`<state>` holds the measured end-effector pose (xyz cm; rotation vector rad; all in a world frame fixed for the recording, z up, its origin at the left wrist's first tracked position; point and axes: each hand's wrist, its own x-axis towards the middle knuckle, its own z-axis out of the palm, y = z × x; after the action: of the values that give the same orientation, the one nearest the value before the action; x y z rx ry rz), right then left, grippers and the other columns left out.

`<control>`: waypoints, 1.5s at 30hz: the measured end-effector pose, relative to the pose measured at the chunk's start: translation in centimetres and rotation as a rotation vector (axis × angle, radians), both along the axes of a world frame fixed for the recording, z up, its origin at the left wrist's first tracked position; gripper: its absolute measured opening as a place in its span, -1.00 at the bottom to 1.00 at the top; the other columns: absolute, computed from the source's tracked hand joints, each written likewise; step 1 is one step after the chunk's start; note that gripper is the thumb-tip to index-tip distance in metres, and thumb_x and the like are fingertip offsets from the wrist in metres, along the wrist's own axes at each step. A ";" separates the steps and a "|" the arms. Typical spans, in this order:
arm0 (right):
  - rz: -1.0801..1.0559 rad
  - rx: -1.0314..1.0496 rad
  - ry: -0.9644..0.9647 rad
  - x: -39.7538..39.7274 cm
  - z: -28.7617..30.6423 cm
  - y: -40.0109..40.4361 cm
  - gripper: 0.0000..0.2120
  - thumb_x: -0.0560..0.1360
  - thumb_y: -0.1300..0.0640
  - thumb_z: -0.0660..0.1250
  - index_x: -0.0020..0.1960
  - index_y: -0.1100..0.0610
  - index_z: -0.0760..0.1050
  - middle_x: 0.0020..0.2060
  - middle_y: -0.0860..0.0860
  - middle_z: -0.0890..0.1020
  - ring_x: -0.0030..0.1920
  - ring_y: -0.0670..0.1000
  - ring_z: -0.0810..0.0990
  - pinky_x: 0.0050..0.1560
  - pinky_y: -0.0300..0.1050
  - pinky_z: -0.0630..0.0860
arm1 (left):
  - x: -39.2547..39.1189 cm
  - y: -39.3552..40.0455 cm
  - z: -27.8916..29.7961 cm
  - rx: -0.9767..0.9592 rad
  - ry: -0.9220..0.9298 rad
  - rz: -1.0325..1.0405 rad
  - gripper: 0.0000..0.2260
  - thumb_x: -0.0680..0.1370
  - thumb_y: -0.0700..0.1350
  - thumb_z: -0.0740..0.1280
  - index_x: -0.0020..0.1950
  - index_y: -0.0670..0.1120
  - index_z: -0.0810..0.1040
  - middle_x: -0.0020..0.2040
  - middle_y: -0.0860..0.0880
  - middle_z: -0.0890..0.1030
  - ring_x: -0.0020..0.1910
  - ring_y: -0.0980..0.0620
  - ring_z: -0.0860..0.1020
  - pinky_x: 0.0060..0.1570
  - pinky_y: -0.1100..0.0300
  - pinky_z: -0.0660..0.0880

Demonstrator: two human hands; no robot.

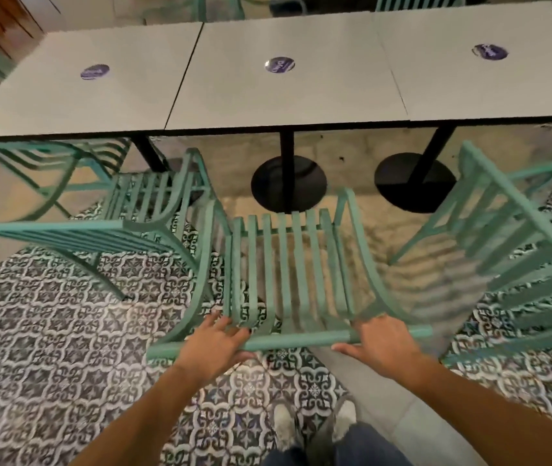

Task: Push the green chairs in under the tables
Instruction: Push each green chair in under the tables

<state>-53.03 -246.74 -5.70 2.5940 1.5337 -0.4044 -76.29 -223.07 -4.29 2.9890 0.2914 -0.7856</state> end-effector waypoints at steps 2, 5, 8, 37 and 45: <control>-0.046 -0.008 0.003 -0.4 0.9 0.1 0.23 0.04 -0.62 -0.59 0.32 -0.10 0.41 -0.07 -0.02 0.67 -0.03 0.01 0.63 -0.14 -0.10 0.49 | -0.5 0.4 -0.9 -0.031 -0.085 0.012 -0.34 0.52 0.40 -0.28 0.26 0.06 0.38 0.26 0.02 0.54 0.33 -0.02 0.42 0.41 -0.02 0.27; -0.123 0.018 0.034 -1.0 1.7 -0.1 0.13 0.14 -0.63 -0.49 0.36 -0.09 0.38 0.12 -0.04 0.62 0.15 0.03 0.56 0.12 -0.06 0.43 | -1.0 0.2 -1.8 -0.088 -0.163 0.093 -0.33 0.53 0.42 -0.27 0.21 0.07 0.44 0.20 0.05 0.56 0.24 0.02 0.47 0.36 0.00 0.31; -0.447 0.242 0.073 -0.5 0.7 -1.6 -0.18 0.41 -0.53 -0.08 0.37 0.02 0.40 0.24 0.04 0.54 0.26 0.12 0.46 0.27 0.07 0.35 | -1.3 1.2 -1.6 -0.099 -0.315 0.411 -0.40 0.56 0.38 -0.17 0.20 0.07 0.49 0.15 0.09 0.56 0.22 0.07 0.46 0.42 -0.03 0.22; -1.954 1.182 1.431 7.9 -0.2 2.1 -0.88 0.56 0.21 0.11 -0.13 0.16 0.37 -0.15 0.13 0.45 -0.17 0.10 0.46 0.03 0.06 0.44 | 1.9 6.9 -1.1 -1.447 -0.810 2.333 -0.72 0.59 -0.13 0.25 0.24 -0.26 0.44 0.16 -0.26 0.51 0.15 -0.17 0.52 0.20 -0.04 0.50; -1.962 1.157 1.443 14.6 0.3 4.8 -0.90 0.55 0.23 0.10 -0.09 0.20 0.36 -0.18 0.11 0.43 -0.21 0.04 0.45 -0.20 -0.03 0.45 | 8.6 9.7 -0.6 -1.385 -0.733 2.300 -0.76 0.58 -0.14 0.28 0.20 -0.22 0.49 0.15 -0.26 0.53 0.12 -0.16 0.54 -0.12 0.02 0.57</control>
<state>-38.46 -241.96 -5.41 -1.1064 0.9161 0.6653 -67.73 -213.37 -4.91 0.3379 1.4913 0.3863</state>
